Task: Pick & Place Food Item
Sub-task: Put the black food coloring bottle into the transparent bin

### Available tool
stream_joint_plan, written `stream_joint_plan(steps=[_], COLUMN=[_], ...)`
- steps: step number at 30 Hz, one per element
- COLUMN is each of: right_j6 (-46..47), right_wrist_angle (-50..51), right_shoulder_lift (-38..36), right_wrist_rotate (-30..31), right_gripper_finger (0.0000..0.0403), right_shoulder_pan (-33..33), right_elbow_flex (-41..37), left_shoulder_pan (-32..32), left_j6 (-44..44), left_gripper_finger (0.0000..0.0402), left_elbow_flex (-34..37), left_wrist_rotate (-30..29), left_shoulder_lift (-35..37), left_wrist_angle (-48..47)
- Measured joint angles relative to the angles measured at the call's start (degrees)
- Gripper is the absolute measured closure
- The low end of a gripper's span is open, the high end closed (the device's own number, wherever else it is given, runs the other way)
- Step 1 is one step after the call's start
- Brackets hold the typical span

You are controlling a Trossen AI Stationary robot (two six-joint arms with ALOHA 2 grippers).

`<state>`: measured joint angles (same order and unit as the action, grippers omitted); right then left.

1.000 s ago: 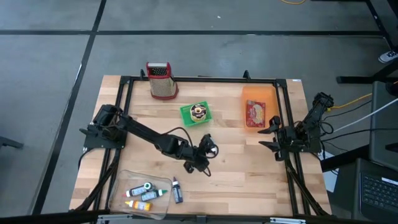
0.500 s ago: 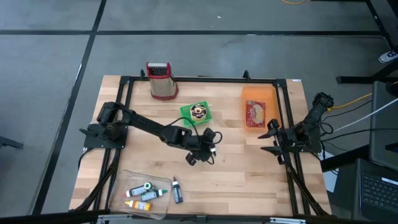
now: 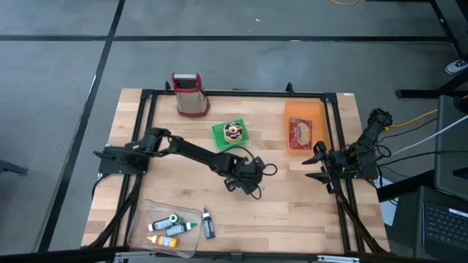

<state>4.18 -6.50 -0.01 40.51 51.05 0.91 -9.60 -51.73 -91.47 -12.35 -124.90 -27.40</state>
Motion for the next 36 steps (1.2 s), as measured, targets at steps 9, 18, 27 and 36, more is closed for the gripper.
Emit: stream_joint_plan(steps=[9,18,27,36], right_j6=[0.49,0.27,-0.10,-0.80], right_wrist_angle=[0.24,0.09,-0.35,-0.35], right_shoulder_lift=[0.00,0.00,0.00,0.00], right_wrist_rotate=[-0.46,-0.46,-0.46,-0.46], right_gripper_finger=[0.0190,0.0190,0.0190,0.0190], right_shoulder_pan=[0.00,-0.02,-0.02,-0.02], right_elbow_flex=[-0.02,0.00,-0.02,-0.02], left_shoulder_pan=[1.87,0.88,-0.83,-6.05], left_j6=[1.21,5.48,14.89,22.02], left_gripper_finger=[0.0189,0.0278,0.0292,0.0292], left_elbow_flex=[-3.21,-3.03,-2.88,-4.30], left_wrist_rotate=[4.48,4.07,0.42,-4.01], left_shoulder_lift=[-4.25,-4.88,-2.68,8.29], left_wrist_angle=[-4.46,-4.58,-4.17,-8.58])
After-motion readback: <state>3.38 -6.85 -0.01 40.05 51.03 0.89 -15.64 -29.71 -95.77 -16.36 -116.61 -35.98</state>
